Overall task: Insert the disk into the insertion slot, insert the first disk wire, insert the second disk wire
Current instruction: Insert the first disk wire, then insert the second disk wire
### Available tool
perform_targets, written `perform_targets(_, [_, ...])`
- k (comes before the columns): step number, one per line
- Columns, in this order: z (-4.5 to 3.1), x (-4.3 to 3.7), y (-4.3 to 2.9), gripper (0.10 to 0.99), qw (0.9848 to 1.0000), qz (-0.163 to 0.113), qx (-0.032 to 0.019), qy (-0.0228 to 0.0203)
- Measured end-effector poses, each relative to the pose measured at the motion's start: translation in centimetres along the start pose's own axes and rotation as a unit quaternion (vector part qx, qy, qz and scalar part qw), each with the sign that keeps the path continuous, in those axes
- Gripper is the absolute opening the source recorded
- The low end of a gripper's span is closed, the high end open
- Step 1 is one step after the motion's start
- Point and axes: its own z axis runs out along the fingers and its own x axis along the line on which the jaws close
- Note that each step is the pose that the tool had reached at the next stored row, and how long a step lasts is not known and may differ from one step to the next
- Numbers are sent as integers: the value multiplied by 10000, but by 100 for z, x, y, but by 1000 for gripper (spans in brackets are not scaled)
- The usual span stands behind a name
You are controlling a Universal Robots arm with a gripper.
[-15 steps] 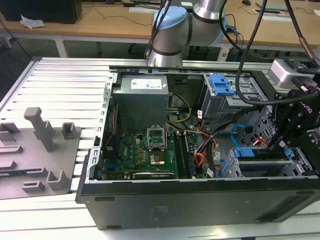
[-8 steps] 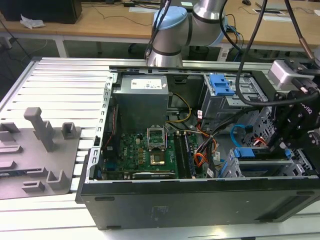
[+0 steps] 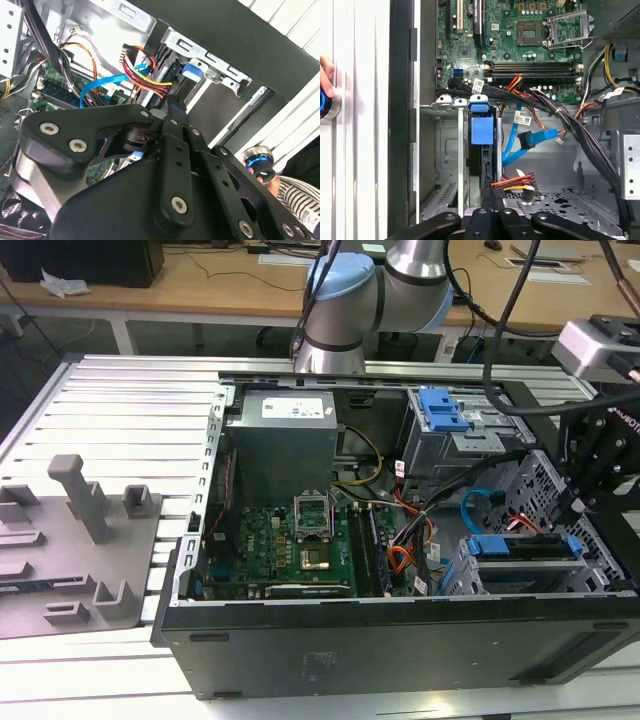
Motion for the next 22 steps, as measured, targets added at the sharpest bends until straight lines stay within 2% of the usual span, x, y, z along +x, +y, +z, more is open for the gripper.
perform_targets(2, [9,5,163,106,10000,0,17,-17])
perform_targets(7, [9,4,164,106,10000,0,17,-18])
perform_targets(10, [9,4,163,302,10000,0,17,-18])
perform_targets(11, [10,-1,164,302,10000,0,16,-19])
perform_targets(14, [13,-123,178,302,10000,-2,17,-19])
perform_targets(16, [14,-175,219,302,10000,-4,17,-22])
perform_targets(19, [20,-205,355,302,10000,-5,17,-32])
perform_targets(22, [21,-215,363,302,10000,-11,17,-42])
